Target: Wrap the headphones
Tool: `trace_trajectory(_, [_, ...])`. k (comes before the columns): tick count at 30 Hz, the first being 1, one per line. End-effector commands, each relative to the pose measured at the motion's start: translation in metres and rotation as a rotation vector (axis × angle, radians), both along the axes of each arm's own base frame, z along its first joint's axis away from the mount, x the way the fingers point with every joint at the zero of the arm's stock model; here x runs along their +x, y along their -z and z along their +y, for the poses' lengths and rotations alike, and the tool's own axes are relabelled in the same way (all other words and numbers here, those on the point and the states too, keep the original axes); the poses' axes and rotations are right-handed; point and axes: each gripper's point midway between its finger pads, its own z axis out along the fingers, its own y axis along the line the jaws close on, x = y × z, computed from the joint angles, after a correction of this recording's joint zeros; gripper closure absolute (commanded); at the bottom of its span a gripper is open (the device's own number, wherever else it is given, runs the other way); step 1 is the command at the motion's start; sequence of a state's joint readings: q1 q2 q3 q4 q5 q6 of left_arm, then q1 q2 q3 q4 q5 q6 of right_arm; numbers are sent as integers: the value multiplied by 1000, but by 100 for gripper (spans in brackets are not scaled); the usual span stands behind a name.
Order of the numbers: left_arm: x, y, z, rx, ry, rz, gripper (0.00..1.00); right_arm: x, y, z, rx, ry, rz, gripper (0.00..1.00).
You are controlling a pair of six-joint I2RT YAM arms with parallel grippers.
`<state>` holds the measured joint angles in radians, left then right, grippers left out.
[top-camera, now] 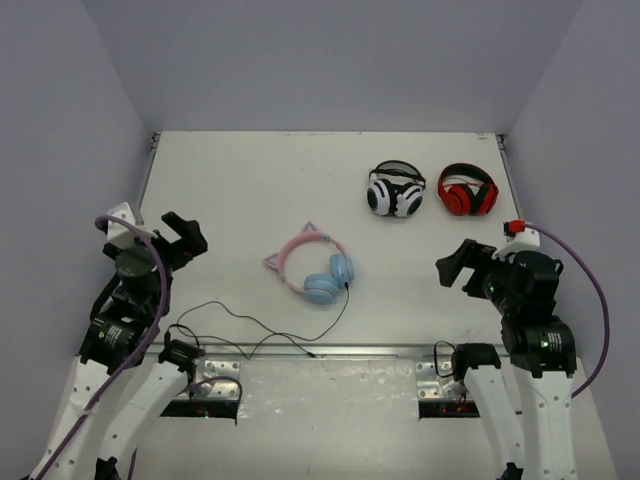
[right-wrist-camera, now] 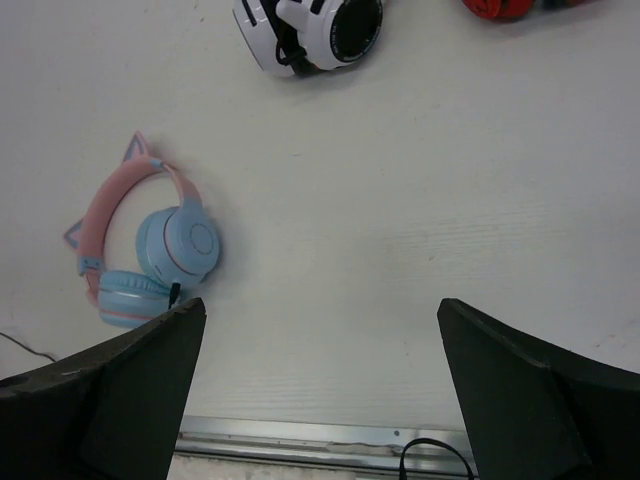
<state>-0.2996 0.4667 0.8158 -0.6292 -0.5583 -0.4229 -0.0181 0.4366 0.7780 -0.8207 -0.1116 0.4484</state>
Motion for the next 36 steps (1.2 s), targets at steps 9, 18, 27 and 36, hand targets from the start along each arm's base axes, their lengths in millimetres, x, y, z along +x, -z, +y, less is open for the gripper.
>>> trace_trajectory(9, [24,-4,-43,17,240,-35,0,6,-15,7,43,-15,-110,1])
trace_trajectory(18, [124,56,-127,90,598,389,0,12,-19,41,159,-184,-148,1])
trace_trajectory(27, [162,170,-166,108,834,784,9,16,-18,47,180,-216,-187,1])
trace_trajectory(36, [164,234,-186,180,791,855,16,15,-5,48,186,-217,-190,1])
